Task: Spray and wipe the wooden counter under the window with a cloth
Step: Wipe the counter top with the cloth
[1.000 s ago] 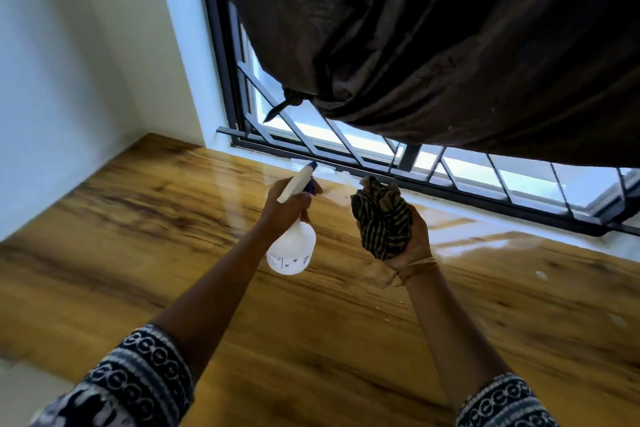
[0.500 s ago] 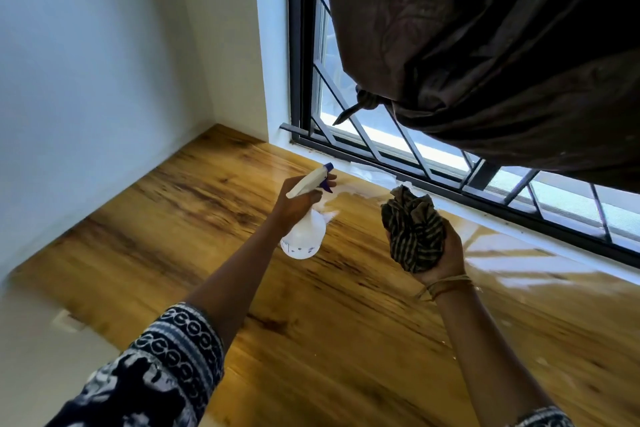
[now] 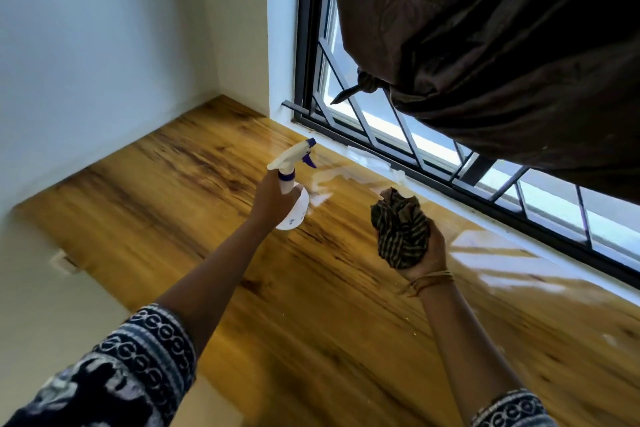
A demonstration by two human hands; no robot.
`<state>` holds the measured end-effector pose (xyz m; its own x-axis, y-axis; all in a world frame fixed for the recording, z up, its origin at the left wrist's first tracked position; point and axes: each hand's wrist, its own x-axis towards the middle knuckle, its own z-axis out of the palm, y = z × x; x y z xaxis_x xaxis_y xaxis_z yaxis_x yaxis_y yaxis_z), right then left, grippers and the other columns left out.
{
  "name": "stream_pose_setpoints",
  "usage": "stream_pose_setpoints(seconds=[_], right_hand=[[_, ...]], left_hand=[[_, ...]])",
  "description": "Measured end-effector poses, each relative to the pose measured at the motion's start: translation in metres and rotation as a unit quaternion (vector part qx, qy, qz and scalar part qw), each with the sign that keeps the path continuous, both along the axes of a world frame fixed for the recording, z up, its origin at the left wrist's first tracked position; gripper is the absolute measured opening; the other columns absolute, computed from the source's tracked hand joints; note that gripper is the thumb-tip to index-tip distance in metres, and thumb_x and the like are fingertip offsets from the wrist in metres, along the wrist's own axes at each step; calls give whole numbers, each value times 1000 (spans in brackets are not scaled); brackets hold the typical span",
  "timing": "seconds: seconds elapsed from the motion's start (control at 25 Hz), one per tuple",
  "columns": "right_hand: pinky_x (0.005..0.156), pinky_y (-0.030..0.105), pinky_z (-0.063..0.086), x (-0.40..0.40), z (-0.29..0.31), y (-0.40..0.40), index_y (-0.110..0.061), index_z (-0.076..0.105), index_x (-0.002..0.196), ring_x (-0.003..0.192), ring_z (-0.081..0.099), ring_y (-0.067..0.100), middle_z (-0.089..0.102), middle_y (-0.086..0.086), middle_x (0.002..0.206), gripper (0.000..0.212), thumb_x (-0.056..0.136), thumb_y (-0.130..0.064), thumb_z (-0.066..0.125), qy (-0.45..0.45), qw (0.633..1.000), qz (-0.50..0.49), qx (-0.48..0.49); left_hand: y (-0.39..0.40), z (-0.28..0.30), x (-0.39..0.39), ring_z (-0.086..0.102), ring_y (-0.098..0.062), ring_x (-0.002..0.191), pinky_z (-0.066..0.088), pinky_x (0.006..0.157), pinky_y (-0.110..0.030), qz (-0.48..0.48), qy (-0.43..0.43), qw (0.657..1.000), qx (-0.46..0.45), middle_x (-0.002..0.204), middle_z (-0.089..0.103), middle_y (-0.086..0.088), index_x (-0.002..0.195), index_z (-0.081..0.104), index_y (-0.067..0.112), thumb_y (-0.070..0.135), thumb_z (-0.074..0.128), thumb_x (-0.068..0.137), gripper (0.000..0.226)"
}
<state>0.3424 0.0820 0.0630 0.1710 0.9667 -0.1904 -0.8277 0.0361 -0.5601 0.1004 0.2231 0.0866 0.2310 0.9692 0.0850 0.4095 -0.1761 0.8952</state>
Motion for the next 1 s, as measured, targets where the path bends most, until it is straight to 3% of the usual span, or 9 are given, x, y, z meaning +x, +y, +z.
stream_pose_setpoints(seconds=[0.12,0.2,0.32,0.44,0.52,0.6,0.72,0.84,1.0], right_hand=[[116,42,29,26,-6,-9,-6,38,146,133,42,31,47,7,140,56,94,-24,49,7,1000,1,-14],[113,41,34,42,-7,-11,-8,50,133,118,53,26,55,4,128,38,99,-22,41,14,999,-36,-3],[96,37,48,76,-4,-17,-18,60,105,98,59,18,60,-2,112,21,101,-21,40,-22,993,-112,9],[76,30,46,112,-2,-24,-19,55,90,76,54,13,59,-3,93,15,99,-20,43,-106,980,-170,-3],[67,28,46,132,-2,-34,-16,60,98,71,57,13,61,-1,88,16,99,-25,46,-167,949,-256,-82],[69,31,46,146,-5,-49,-12,62,113,79,60,22,62,7,92,27,98,-30,47,-302,867,-330,-219],[96,40,41,158,-27,-70,-21,55,134,116,53,33,57,15,129,41,98,-38,44,-584,652,-255,-412],[112,45,29,161,-49,-71,-32,46,141,138,33,31,33,7,154,45,98,-44,45,-780,489,-87,-380],[112,49,32,162,-48,-44,-39,38,145,142,27,31,20,1,160,49,97,-51,42,-865,422,30,-268]], left_hand=[[-30,-12,4,53,-24,112,44,90,-33,65,27,996,48,123,57,-8,132,45,7,15,71,81,58],[-55,-26,10,51,-31,118,47,95,-43,134,77,987,41,130,53,-15,135,44,7,18,69,80,62],[-104,-40,30,43,-37,123,41,100,-46,187,95,977,32,134,46,-22,133,45,5,12,66,80,57],[-122,-48,51,49,-31,115,43,98,-42,117,88,988,44,121,55,-17,121,55,6,9,61,82,39],[-117,-50,59,54,-27,108,46,93,-38,41,103,992,55,116,58,-14,118,58,5,8,57,86,32],[-104,-57,67,55,-28,113,46,97,-41,-17,137,989,61,124,57,-15,124,56,5,11,55,90,34],[-84,-72,70,32,-26,141,25,116,-48,-89,227,969,33,152,37,-11,142,41,11,22,50,97,48],[-78,-91,69,6,-19,149,7,119,-44,-141,370,916,69,161,12,0,153,20,23,40,33,101,56],[-81,-103,69,13,-17,148,15,118,-43,-113,392,900,153,160,18,4,152,22,28,45,17,97,58]])
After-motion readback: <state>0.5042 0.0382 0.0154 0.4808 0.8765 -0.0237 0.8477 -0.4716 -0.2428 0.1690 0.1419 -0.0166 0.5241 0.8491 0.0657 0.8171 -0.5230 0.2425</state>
